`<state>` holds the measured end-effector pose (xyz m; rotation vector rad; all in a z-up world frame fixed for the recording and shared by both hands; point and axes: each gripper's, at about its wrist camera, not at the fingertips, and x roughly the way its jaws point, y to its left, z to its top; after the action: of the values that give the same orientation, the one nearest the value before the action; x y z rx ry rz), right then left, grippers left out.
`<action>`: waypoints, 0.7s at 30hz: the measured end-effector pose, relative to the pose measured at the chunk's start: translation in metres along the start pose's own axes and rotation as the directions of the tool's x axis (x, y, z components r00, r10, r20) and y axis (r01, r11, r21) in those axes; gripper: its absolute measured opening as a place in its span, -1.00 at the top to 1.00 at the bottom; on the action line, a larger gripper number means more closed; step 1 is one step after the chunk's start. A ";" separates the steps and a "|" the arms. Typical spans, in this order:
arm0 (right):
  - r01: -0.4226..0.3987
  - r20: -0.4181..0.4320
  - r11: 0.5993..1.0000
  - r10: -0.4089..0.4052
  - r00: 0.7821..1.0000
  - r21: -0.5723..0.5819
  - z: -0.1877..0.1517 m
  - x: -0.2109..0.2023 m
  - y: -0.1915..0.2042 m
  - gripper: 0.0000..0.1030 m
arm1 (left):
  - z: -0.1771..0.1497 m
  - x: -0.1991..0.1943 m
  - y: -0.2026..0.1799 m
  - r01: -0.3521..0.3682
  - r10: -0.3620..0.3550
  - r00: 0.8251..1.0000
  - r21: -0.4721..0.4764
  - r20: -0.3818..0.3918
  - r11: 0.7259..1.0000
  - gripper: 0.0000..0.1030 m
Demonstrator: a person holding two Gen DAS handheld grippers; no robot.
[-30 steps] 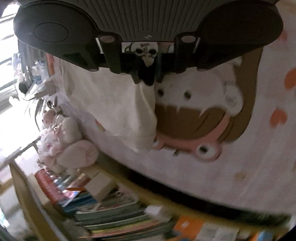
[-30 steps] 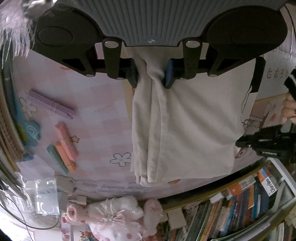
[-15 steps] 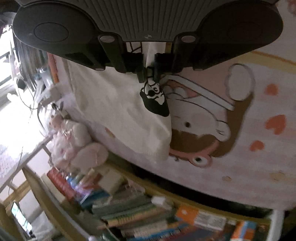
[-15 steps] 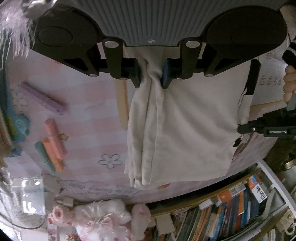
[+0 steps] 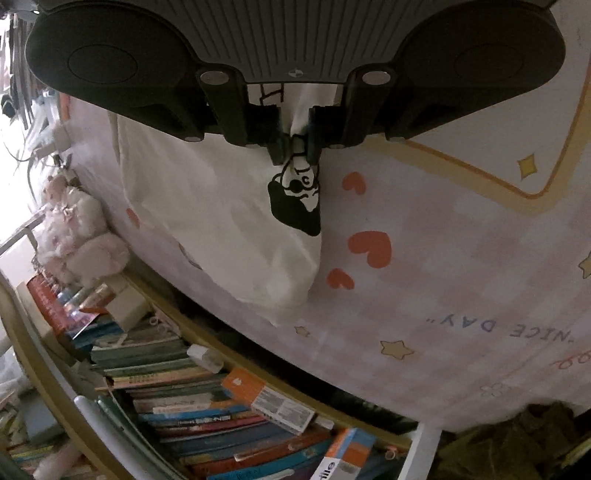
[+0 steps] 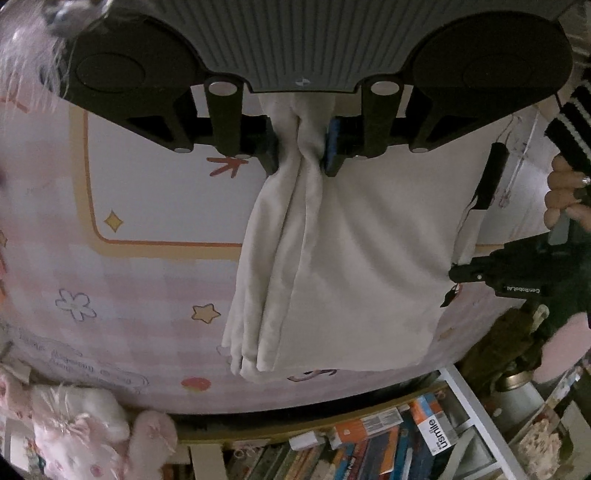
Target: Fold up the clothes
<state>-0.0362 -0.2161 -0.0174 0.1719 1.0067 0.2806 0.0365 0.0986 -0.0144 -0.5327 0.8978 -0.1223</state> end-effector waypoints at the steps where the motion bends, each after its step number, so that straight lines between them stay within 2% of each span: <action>1: 0.003 0.002 1.000 -0.003 1.000 0.004 -0.001 0.000 0.000 0.45 | -0.002 -0.002 0.000 -0.001 0.001 1.000 0.005 0.003 1.000 0.58; 6: 0.026 0.014 0.998 -0.026 1.000 0.052 -0.007 -0.007 -0.004 0.37 | -0.022 -0.019 -0.003 -0.003 0.004 1.000 0.095 -0.009 0.995 0.20; 9: 0.052 0.022 0.994 -0.054 0.998 0.097 -0.018 -0.019 -0.006 0.23 | -0.045 -0.037 -0.002 -0.029 0.028 1.000 0.187 0.008 0.982 0.19; 12: 0.069 0.025 0.986 -0.073 0.997 0.150 -0.034 -0.032 -0.007 0.21 | -0.074 -0.061 -0.004 -0.044 0.037 0.999 0.256 0.030 0.966 0.18; 17: 0.089 0.031 0.969 -0.099 0.995 0.229 -0.056 -0.046 -0.001 0.21 | -0.104 -0.083 0.009 0.012 -0.011 1.000 0.167 -0.008 0.986 0.18; 21: 0.079 0.048 0.939 -0.100 0.994 0.335 -0.073 -0.055 -0.001 0.20 | -0.118 -0.090 0.015 0.034 -0.029 0.999 0.129 -0.042 0.991 0.18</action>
<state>-0.1259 -0.2330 -0.0112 0.4384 0.9901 0.0187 -0.1123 0.0940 -0.0169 -0.4245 0.9137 -0.2196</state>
